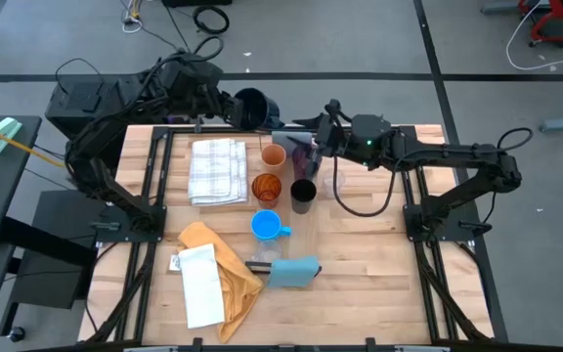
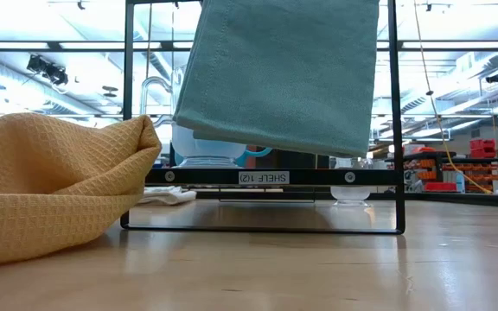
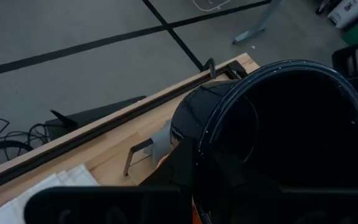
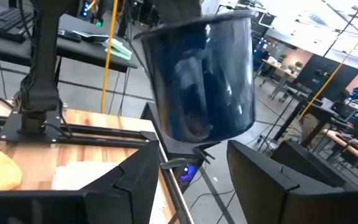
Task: Stack small to large cups/mugs on shelf
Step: Put the dark blue mug on the shelf
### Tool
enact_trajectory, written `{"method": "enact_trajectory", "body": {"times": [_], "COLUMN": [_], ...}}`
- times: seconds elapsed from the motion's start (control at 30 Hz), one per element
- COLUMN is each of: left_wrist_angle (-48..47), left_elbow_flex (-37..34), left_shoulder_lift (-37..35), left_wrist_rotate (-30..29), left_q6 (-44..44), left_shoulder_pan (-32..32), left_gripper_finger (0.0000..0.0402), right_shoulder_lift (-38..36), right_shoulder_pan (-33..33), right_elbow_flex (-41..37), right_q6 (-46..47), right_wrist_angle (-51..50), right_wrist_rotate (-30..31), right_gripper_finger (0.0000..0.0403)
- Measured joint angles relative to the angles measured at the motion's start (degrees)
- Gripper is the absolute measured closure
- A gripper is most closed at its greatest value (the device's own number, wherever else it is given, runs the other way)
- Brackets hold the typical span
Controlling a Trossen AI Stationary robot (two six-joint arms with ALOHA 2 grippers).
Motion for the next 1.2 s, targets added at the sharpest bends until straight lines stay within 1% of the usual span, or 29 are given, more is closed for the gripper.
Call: {"method": "enact_trajectory", "body": {"times": [0.3, 0.47, 0.73, 1.2], "left_wrist_angle": [1.7, 2.15, 4.92, 4.73], "left_elbow_flex": [0.0, -0.09, -0.05, -0.09], "left_shoulder_lift": [1.41, 1.99, 2.67, 2.8], "left_wrist_rotate": [0.92, 1.29, 2.45, 2.47], "left_q6": [0.8, 1.26, 1.38, 1.2], "left_shoulder_pan": [-0.04, -0.07, -0.44, -0.83], "left_gripper_finger": [0.0377, 0.0377, 0.0377, 0.0377], "right_shoulder_lift": [0.31, 0.33, 0.33, 0.33], "right_shoulder_pan": [-0.62, -0.62, -0.97, -1.21], "right_elbow_flex": [-0.02, -0.02, -0.02, -0.02], "right_q6": [1.02, 1.94, 3.97, 4.11], "right_wrist_angle": [1.88, 2.03, 2.13, 1.93], "right_wrist_rotate": [-1.67, -0.76, -0.47, -0.5], "right_gripper_finger": [0.0201, 0.0198, 0.0209, 0.0237]}}
